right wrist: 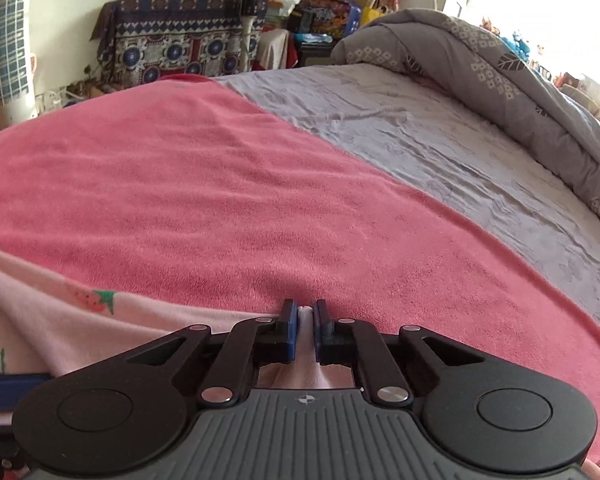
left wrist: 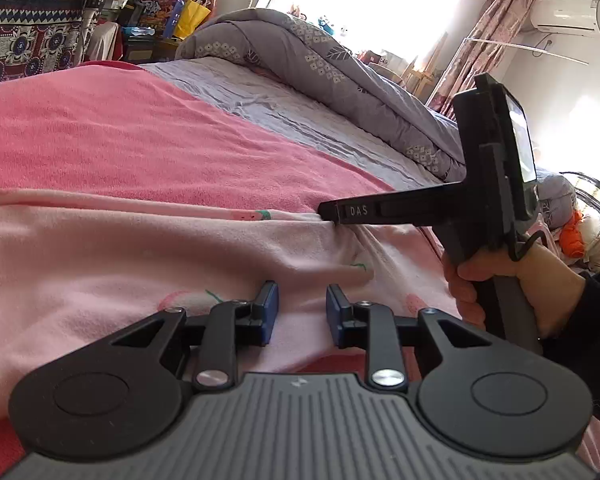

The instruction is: Fold clothes

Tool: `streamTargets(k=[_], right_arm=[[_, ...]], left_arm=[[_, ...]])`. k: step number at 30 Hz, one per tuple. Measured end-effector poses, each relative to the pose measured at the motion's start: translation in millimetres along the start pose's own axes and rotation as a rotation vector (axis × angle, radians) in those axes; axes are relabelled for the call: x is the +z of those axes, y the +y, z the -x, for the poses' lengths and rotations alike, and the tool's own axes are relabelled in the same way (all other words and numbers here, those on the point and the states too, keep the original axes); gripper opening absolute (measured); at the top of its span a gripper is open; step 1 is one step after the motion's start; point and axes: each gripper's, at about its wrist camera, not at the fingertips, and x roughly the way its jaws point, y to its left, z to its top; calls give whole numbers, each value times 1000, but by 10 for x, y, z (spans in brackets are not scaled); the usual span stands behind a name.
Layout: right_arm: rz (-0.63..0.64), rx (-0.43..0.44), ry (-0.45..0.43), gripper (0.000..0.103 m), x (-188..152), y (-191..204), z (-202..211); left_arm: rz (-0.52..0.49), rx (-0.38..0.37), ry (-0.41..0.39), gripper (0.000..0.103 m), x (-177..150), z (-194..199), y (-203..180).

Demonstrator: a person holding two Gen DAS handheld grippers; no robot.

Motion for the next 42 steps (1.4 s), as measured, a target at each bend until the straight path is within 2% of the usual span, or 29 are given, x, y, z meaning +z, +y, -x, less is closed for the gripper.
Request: streamTargets(k=[4, 8, 10, 12, 13, 14, 15, 17, 18, 19, 20, 21, 26, 30, 32, 34, 36, 39, 42], right_arm=[[-116, 52, -53, 9, 93, -186, 100], [-196, 120, -15, 10, 144, -402, 212], [-189, 120, 3, 13, 139, -407, 215], [-174, 110, 16, 22, 128, -390, 209], [-167, 111, 24, 32, 119, -372, 191], [-161, 115, 32, 37, 108, -353, 170], [-140, 110, 52, 37, 92, -310, 134], [-90, 95, 100, 36, 57, -212, 54], [-64, 75, 95, 37, 21, -150, 32], [-42, 52, 74, 33, -20, -85, 32], [-27, 34, 52, 18, -36, -27, 41], [-38, 23, 34, 11, -36, -8, 42], [-116, 18, -16, 9, -5, -42, 4], [-159, 53, -74, 8, 47, -191, 95], [-193, 47, -110, 3, 136, -299, 131], [-227, 44, -115, 3, 210, -395, 87], [-243, 79, -89, 3, 224, -450, -3], [-246, 210, -55, 8, 161, -470, -42], [-149, 284, -45, 17, 119, -295, 67]], left_arm=[[12, -14, -2, 35, -5, 7, 28], [14, -19, -3, 36, -2, 6, 33], [17, -22, -3, 36, -1, 8, 37], [18, -23, -3, 36, -1, 8, 41], [19, -24, -3, 36, -1, 9, 44], [19, -24, -3, 36, 0, 9, 46], [19, -25, -3, 36, 0, 10, 46], [20, -27, -3, 36, 0, 14, 45], [20, -27, -3, 36, 0, 15, 46], [20, -28, -3, 36, -1, 17, 47], [20, -28, -3, 36, -1, 18, 47], [21, -29, -3, 36, 0, 18, 47], [28, -37, -5, 36, -2, 20, 65], [31, -45, -7, 36, -5, 26, 80], [29, -45, -7, 36, -4, 30, 85], [29, -46, -6, 37, -4, 26, 89], [30, -47, -6, 37, -2, 24, 94], [31, -50, -7, 37, -3, 32, 99], [32, -51, -7, 37, -4, 31, 100]])
